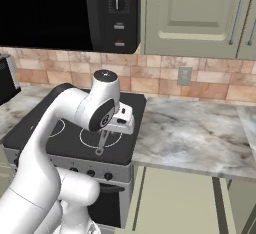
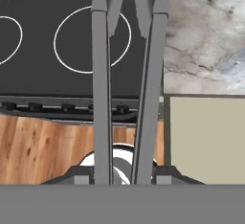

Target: Take the tongs from the drawer on the right and place them on the dining counter next to the tray containing the kebab skewer.

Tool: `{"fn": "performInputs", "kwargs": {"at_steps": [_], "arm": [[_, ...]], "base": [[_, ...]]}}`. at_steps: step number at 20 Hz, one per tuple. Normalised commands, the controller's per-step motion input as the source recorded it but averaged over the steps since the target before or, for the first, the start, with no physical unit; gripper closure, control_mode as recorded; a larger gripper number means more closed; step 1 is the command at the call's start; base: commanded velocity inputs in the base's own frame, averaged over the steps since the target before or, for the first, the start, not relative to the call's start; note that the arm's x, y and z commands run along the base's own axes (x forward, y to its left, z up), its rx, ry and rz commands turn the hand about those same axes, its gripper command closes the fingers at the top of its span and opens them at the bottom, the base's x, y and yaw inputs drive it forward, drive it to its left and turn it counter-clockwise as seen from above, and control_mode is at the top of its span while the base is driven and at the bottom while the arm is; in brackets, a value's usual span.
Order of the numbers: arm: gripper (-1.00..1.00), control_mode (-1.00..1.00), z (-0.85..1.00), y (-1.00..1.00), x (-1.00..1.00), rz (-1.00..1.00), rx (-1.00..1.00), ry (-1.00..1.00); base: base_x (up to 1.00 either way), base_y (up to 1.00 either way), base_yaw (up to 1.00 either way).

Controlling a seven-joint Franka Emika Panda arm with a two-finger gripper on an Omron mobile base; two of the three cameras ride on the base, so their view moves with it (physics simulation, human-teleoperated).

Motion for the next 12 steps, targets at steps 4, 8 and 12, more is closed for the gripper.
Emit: {"fn": "performInputs", "kwargs": {"at_steps": [4,8,12], "arm": [[1.00,1.00,0.00,0.00,0.00,0.00,0.00,0.00],[1.00,1.00,0.00,0.00,0.00,0.00,0.00,0.00],[1.00,1.00,0.00,0.00,0.00,0.00,0.00,0.00]], "base": [[-0.44,0.17,0.02],[-0.69,0.35,0.05],[-0.58,0.25,0.04]]}}
